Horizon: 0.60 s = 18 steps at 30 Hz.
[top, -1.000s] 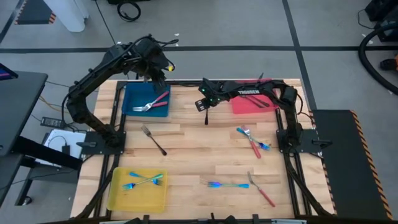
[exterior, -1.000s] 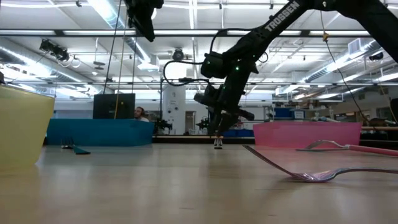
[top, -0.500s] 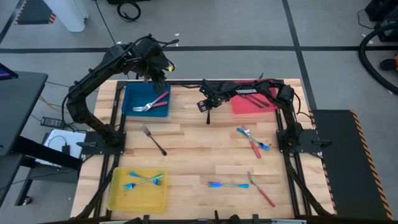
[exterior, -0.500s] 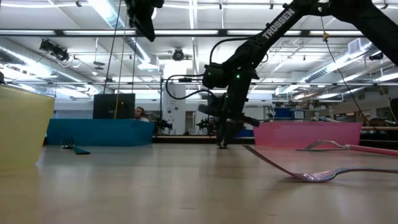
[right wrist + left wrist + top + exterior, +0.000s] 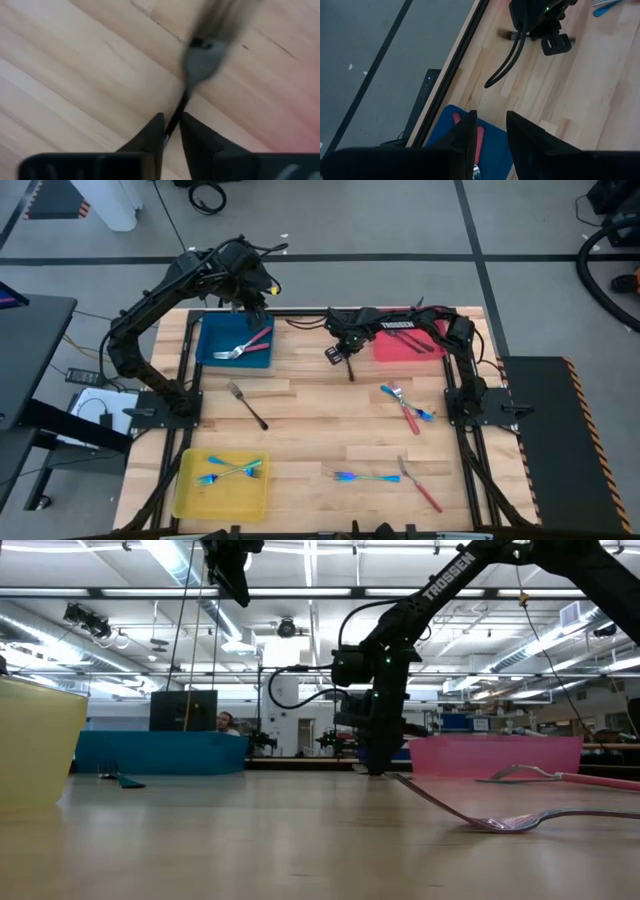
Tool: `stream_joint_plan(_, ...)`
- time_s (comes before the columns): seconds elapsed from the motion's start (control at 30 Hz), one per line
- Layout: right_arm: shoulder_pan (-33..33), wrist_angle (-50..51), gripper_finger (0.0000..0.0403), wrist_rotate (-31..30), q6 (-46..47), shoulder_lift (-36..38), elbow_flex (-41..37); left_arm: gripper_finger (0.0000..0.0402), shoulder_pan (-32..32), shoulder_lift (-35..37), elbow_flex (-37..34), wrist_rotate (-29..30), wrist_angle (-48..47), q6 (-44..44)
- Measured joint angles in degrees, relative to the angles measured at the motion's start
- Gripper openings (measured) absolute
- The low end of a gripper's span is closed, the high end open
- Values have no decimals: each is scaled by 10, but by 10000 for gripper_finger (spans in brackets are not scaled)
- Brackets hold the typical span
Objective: Sort silverware by color (type)
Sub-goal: Put the black fork into the red bin
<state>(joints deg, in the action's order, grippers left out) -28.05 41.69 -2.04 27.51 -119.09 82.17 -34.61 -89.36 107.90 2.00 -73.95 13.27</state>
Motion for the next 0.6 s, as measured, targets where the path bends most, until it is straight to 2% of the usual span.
stream_joint_plan(0.13,-3,2,13,0,-22,0,0,105,0,0,0,0,0,0)
stream_joint_plan(0.3,-3,0,21,4,-18,-1,-1,105,0,0,0,0,0,0)
stream_joint_plan(0.43,0,2,9,21,-21,-2,4,105,0,0,0,0,0,0)
stream_joint_plan(0.6,17,35,9,34,-49,-9,45,105,0,0,0,0,0,0)
